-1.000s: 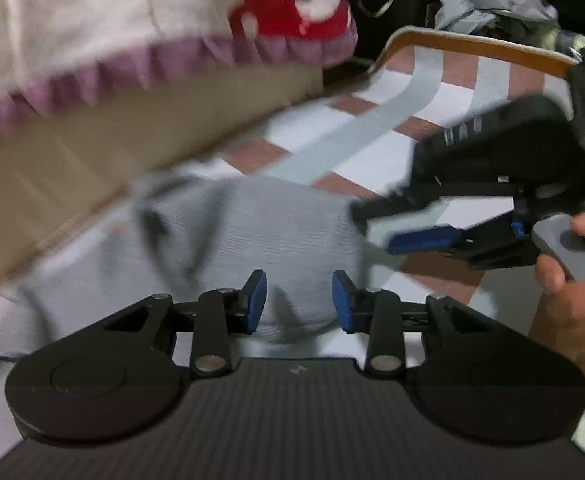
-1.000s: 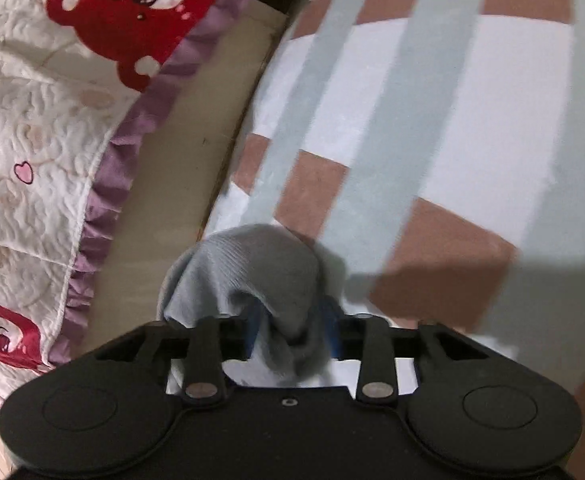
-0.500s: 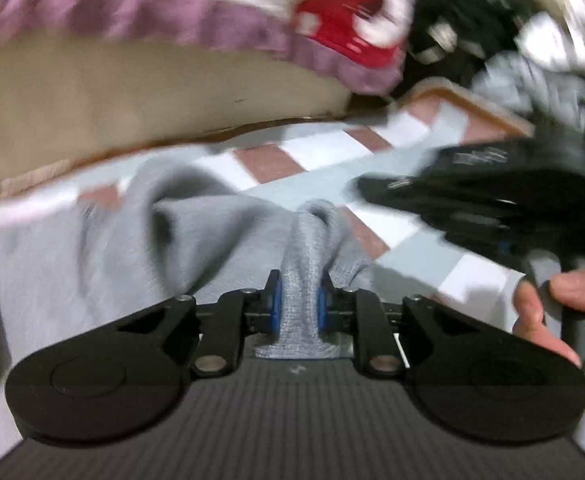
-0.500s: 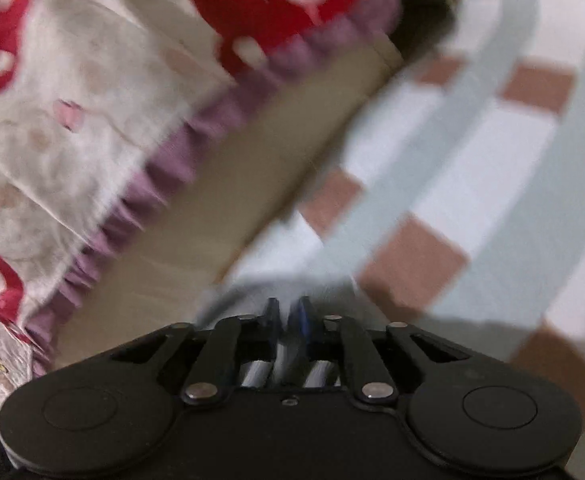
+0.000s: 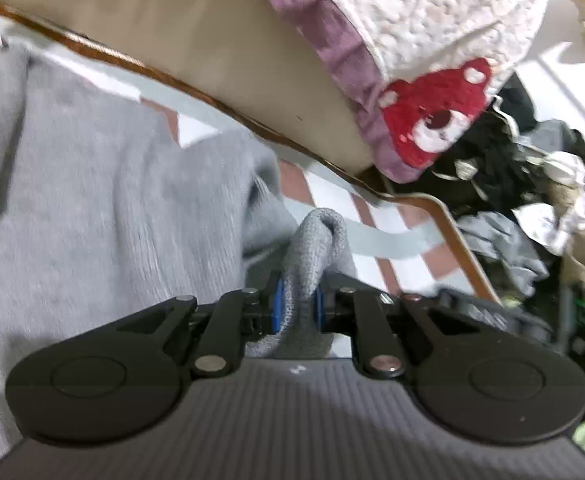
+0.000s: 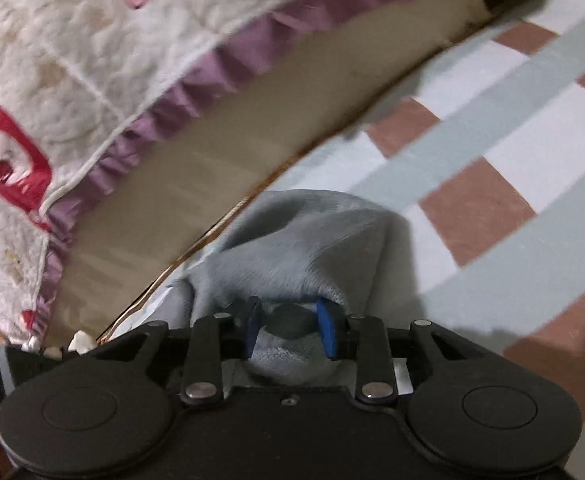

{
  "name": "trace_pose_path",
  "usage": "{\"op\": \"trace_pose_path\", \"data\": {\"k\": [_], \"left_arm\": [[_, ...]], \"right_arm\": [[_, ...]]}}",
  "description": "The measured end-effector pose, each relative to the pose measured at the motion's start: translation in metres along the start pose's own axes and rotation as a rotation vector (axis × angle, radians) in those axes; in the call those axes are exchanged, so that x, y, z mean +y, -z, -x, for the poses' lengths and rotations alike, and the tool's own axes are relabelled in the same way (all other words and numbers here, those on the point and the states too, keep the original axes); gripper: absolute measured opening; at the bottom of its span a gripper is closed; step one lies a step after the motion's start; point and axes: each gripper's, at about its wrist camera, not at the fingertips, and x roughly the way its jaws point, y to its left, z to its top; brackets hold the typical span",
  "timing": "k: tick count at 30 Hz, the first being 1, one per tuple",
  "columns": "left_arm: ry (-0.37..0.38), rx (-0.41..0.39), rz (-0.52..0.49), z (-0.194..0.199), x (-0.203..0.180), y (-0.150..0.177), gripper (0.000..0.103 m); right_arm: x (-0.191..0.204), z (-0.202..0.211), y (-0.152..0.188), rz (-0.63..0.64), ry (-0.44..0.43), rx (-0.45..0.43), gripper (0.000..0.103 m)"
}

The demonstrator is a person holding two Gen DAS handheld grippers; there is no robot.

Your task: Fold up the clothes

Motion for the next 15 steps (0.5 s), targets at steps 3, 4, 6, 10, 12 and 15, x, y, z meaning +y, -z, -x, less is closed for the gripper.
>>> {"op": "trace_pose_path", "data": {"k": [3, 4, 6, 10, 12, 15], "left_arm": [[-0.044, 0.027, -0.044, 0.003, -0.004, 0.012, 0.014], [-0.059, 0.036, -0.057, 0.003, -0.006, 0.017, 0.013], [-0.068, 0.060, -0.060, 0.007, -0.005, 0.028, 0.013], [-0.114, 0.054, -0.077, 0.015, 0.002, 0.044, 0.009], [-0.126, 0.048, -0.044, 0.017, 0.011, 0.044, 0.007], [-0.139, 0.051, -0.012, 0.016, 0.020, 0.042, 0.007]], "right_arm": [[-0.010, -0.004, 0.001, -0.034, 0.028, 0.011, 0.035], [-0.011, -0.006, 0.002, -0.038, 0.046, 0.013, 0.035], [-0.015, -0.010, 0.004, -0.045, 0.083, 0.016, 0.036], [-0.031, -0.016, 0.007, -0.160, 0.034, 0.037, 0.041], [-0.031, -0.016, 0.013, -0.170, 0.018, 0.054, 0.048], [-0.019, -0.007, 0.027, -0.121, 0.032, 0.077, 0.053]]}}
